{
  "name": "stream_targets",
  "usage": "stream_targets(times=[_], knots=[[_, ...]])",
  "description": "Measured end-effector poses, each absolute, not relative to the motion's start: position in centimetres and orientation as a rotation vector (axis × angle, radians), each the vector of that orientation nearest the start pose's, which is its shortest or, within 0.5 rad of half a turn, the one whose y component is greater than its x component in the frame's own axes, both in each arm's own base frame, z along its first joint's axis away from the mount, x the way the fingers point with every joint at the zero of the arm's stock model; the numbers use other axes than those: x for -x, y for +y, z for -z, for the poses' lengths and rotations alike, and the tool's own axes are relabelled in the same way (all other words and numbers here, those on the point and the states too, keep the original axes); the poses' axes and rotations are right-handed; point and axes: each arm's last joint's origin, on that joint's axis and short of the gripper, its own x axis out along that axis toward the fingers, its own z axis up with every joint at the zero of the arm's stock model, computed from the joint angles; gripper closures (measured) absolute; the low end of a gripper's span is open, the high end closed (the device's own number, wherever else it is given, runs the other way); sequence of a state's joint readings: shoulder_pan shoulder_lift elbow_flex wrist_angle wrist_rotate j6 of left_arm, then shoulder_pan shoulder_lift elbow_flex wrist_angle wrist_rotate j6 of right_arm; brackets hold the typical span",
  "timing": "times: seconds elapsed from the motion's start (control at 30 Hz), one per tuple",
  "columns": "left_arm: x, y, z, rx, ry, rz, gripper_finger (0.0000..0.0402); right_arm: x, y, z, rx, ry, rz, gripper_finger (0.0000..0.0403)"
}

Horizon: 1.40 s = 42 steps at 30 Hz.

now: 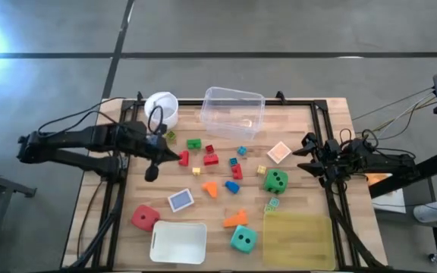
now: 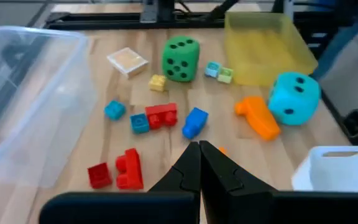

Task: Pick & Place Toys
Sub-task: Put the red game piece into the transparent bin

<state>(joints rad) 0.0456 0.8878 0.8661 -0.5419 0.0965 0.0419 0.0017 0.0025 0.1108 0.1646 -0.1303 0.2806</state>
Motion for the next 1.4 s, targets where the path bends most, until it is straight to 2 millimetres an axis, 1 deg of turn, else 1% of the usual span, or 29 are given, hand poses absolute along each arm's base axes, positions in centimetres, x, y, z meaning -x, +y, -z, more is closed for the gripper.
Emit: stream_targets(times=[0.1, 0.17, 0.27, 0.37, 0.47, 0.53, 0.6, 0.7, 0.83, 1.0, 1.1, 1.23, 1.3, 1.4], knots=[[-18.4, 0.8, -30.9, 0.092, 0.578, -0.02, 0.0398, -8.6, 0.4, -21.6, -0.261, -0.252, -0.168, 0.019], [-18.5, 0.9, -30.8, 0.156, 0.583, -0.051, 0.0384, -8.6, 0.4, -21.6, -0.261, -0.252, -0.169, 0.019], [-19.1, 1.0, -30.4, 0.292, 0.595, -0.109, 0.0343, -8.6, 0.4, -21.6, -0.267, -0.251, -0.171, 0.019], [-19.8, 1.1, -29.7, 0.491, 0.62, -0.228, 0.0295, -8.6, 0.4, -21.6, -0.288, -0.249, -0.174, 0.019], [-20.8, 1.2, -28.0, 0.702, 0.704, -0.363, 0.0265, -8.6, 0.4, -21.6, -0.313, -0.248, -0.176, 0.019], [-21.5, 1.3, -26.8, 0.788, 0.774, -0.427, 0.0259, -8.6, 0.4, -21.6, -0.319, -0.247, -0.177, 0.019], [-22.2, 1.3, -25.6, 0.838, 0.838, -0.456, 0.0257, -8.6, 0.4, -21.6, -0.32, -0.248, -0.178, 0.019], [-23.0, 1.4, -24.5, 0.877, 0.891, -0.484, 0.0256, -8.6, 0.4, -21.6, -0.32, -0.248, -0.178, 0.019], [-23.7, 1.9, -23.6, 0.936, 0.907, -0.548, 0.0256, -8.6, 0.4, -21.6, -0.32, -0.249, -0.178, 0.019], [-23.9, 2.6, -23.9, 0.983, 0.841, -0.561, 0.0256, -8.6, 0.4, -21.6, -0.32, -0.249, -0.178, 0.019], [-23.9, 3.1, -24.1, 0.951, 0.825, -0.55, 0.0256, -8.6, 0.4, -21.6, -0.32, -0.249, -0.179, 0.019], [-23.8, 3.3, -24.1, 0.897, 0.839, -0.53, 0.0255, -8.6, 0.4, -21.6, -0.32, -0.247, -0.183, 0.019], [-23.9, 3.3, -24.1, 0.895, 0.832, -0.525, 0.0248, -8.6, 0.4, -21.6, -0.319, -0.247, -0.185, 0.019], [-23.9, 3.3, -24.2, 0.874, 0.827, -0.517, 0.0223, -8.6, 0.4, -21.6, -0.319, -0.247, -0.186, 0.019]])
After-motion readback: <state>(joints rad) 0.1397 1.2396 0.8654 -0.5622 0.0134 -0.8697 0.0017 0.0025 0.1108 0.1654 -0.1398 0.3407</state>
